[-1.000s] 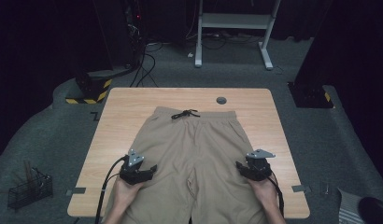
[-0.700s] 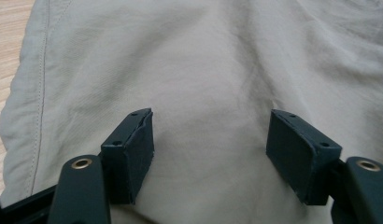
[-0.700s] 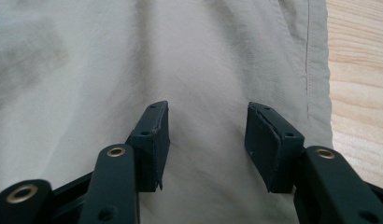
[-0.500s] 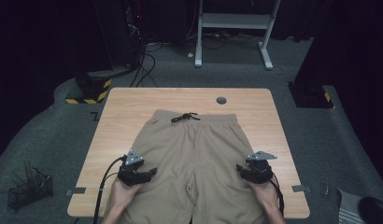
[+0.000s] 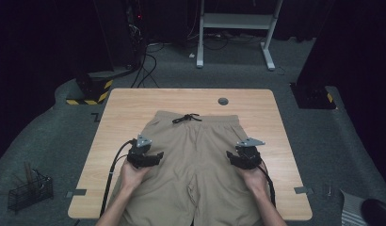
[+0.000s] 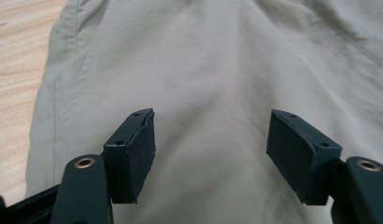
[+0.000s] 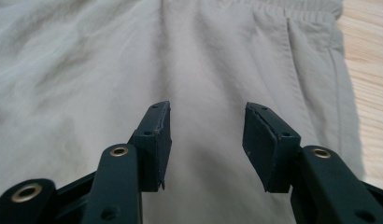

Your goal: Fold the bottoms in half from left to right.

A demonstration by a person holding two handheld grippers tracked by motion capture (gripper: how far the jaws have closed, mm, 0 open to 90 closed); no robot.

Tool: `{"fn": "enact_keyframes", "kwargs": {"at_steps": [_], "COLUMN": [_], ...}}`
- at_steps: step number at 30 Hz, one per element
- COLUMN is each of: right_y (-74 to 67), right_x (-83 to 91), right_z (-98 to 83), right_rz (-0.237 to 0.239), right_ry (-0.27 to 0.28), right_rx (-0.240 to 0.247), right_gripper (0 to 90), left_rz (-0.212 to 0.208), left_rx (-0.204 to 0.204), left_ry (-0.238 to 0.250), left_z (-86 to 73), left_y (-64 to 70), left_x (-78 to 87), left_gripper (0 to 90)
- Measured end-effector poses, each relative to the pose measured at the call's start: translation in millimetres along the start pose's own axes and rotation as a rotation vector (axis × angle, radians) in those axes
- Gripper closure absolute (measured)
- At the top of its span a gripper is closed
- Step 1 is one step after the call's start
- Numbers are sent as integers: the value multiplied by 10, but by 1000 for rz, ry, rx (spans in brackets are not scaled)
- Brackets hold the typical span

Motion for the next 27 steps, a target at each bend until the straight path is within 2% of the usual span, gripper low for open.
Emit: {"fn": "enact_keyframes", "kwargs": {"at_steps": [7,14,23,27], "right_y": [-13,13,15,18], "right_x": [-164,-234,-233,-222], "right_z": [24,-52,-84,-102], "right_rz": [-11,-32,-25,-23], "right_ry": [-19,-54,-41,-33], "right_rx": [-6,4,12,17], "right_gripper": [515,513,492,490], "left_rz": [19,36,30,27], "left_rx": [32,5,12,9], "left_ry": [-22,-57,-49,-20], "left_z": [-17,-59,-72,-113], "left_y": [-96,-108,-106,-90], "left_x": [-145,-203,-203,-185], "left_gripper": [337,336,341,343]}}
Point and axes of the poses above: each handheld gripper's, and its own axes: x roughly backward along the jaws, z roughly out of its top, y roughly to its right, the point moved 5 cm from there along -x, roughly forward along the jaws, and after that the axes turned 8 degrees about -z, right-handed, at the moved point
